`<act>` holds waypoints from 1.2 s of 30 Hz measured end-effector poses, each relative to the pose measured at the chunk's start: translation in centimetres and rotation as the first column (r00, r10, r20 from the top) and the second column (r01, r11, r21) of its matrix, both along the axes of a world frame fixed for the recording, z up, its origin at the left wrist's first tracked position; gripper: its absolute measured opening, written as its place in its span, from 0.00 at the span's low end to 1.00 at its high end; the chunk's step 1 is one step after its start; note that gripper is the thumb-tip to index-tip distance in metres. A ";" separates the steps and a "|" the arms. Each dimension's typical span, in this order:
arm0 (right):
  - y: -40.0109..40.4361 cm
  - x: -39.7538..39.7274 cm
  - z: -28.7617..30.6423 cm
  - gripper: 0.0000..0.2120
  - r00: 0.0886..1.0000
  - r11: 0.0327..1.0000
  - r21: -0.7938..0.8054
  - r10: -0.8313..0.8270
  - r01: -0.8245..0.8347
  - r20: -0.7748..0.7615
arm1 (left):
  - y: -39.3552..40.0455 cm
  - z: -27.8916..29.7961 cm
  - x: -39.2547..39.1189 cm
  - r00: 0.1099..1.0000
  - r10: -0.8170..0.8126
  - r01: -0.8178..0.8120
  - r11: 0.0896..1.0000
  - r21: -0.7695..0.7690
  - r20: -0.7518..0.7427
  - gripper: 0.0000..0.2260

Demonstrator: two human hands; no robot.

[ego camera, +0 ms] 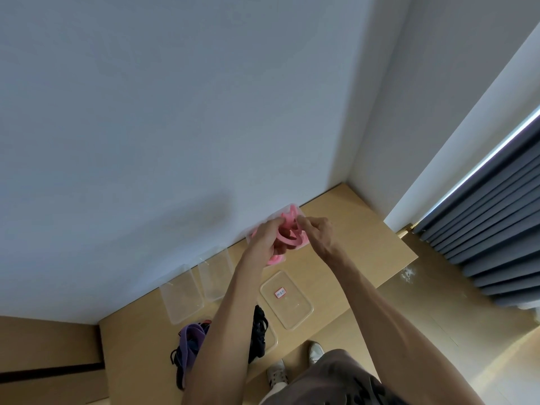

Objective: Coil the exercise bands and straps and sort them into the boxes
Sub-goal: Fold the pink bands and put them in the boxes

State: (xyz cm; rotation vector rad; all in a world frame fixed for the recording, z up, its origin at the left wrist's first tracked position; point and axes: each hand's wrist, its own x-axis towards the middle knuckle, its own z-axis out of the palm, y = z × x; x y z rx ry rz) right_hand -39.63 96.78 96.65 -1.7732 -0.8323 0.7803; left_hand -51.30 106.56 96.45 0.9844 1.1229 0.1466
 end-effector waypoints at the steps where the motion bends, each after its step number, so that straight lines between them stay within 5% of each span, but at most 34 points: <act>1: 0.1 0.0 0.0 0.21 0.999 1.000 0.009 -0.005 0.005 0.043 | 0.0 0.0 0.1 0.999 -0.006 0.007 1.000 0.025 -0.043 0.14; 7: 0.5 0.4 0.8 0.08 0.991 0.998 0.058 0.001 -0.009 0.133 | 0.2 0.8 -0.4 0.972 -0.023 0.061 0.986 0.155 -0.236 0.12; 10: 0.7 -0.1 1.2 0.10 0.986 0.995 0.062 0.073 -0.083 0.147 | 0.2 1.5 0.1 0.995 0.038 -0.027 0.993 0.117 -0.093 0.15; 15: 1.1 -0.1 1.2 0.04 0.990 0.996 0.083 -0.042 0.031 0.132 | 0.4 2.1 -0.2 0.951 0.208 -0.188 0.976 -0.106 0.228 0.20; 19: 1.3 0.2 1.2 0.10 0.987 0.997 -0.015 0.077 -0.076 0.142 | -0.3 2.3 -0.9 0.983 -0.007 -0.021 0.989 0.147 0.186 0.13; 23: 1.4 0.5 1.9 0.21 0.978 0.985 -0.094 0.156 -0.143 0.139 | -0.4 2.5 -0.4 0.993 0.025 -0.052 0.969 0.242 0.113 0.07; 28: 1.2 0.2 2.8 0.18 0.986 0.985 -0.043 0.169 -0.169 0.010 | -0.6 2.7 0.2 0.995 0.093 -0.104 0.930 0.352 0.048 0.05; 32: 1.4 -0.1 2.1 0.20 0.961 0.977 -0.008 0.212 -0.214 0.178 | -0.9 2.9 0.8 0.989 0.145 -0.109 0.819 0.563 -0.020 0.12; 36: 1.7 0.3 2.4 0.18 0.969 0.983 0.018 0.179 -0.185 0.171 | -0.8 2.9 0.4 0.993 0.119 -0.089 0.774 0.627 -0.006 0.13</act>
